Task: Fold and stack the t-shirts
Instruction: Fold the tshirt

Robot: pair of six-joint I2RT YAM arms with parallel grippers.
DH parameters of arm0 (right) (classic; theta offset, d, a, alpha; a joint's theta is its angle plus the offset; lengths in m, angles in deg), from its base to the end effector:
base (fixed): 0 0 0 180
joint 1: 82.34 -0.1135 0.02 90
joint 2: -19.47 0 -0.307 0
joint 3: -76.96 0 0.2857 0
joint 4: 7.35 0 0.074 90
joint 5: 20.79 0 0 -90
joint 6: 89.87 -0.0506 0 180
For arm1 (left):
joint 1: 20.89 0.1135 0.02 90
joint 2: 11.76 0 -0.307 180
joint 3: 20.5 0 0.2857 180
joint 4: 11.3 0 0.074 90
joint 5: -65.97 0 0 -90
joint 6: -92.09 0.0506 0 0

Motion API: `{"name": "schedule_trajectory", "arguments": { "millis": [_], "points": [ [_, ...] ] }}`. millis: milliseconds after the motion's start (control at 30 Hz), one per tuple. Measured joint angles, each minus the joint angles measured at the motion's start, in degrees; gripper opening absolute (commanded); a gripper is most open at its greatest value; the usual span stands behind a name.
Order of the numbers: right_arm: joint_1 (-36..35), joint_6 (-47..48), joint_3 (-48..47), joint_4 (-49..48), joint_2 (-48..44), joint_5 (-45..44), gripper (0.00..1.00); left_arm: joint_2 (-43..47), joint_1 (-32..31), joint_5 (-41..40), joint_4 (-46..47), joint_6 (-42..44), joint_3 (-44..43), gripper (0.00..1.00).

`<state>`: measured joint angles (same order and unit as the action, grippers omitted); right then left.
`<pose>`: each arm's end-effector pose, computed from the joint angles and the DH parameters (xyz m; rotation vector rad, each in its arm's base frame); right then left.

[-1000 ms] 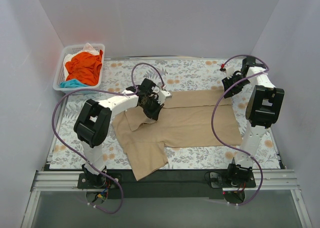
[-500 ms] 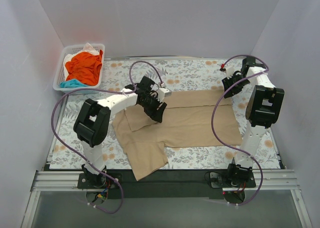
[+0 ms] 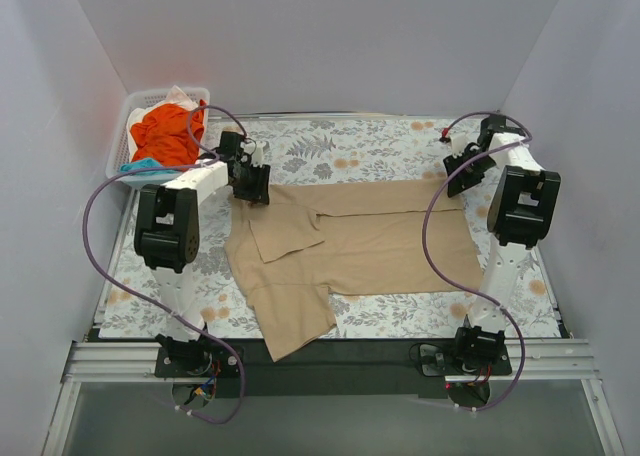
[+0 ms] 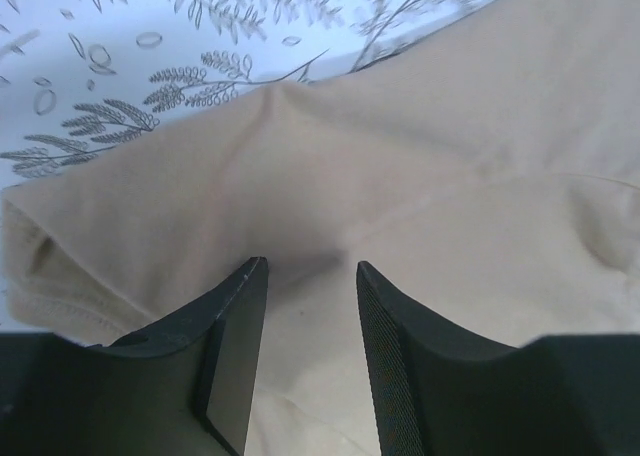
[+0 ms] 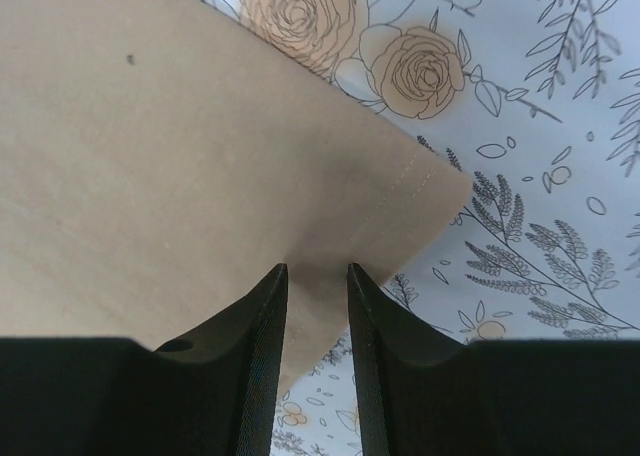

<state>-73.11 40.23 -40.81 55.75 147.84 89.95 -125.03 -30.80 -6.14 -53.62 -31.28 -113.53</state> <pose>0.5215 -0.0666 0.1852 -0.7927 2.6032 0.2898 0.4560 -0.0954 0.1883 -0.4537 2.7028 -0.6472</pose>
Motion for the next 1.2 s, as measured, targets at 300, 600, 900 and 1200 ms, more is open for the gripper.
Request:
{"name": "schedule_trajectory", "arguments": {
  "millis": [300, 600, 900, 1200],
  "points": [
    [-0.5, -3.6, -3.2, 1.5, 3.0, -3.1, 0.32, -7.4, 1.2, -3.8, 0.2, -1.9, -6.5, 0.37],
    [-1.5, -8.0, -14.1, 2.8, 9.3, -4.0, 0.36, -21.8, 3.5, -2.5, -0.7, -2.3, -28.5, 0.41],
    [-2.7, -6.3, -11.9, -0.6, 7.1, -1.9, 0.63, -22.2, 4.8, 5.9, -2.1, -0.7, -31.1, 0.60],
    [-2.7, 6.6, 17.1, -0.1, -25.6, -0.9, 0.47, 11.4, 5.6, 16.4, -3.7, 10.1, -5.5, 0.55]
  ]
}}
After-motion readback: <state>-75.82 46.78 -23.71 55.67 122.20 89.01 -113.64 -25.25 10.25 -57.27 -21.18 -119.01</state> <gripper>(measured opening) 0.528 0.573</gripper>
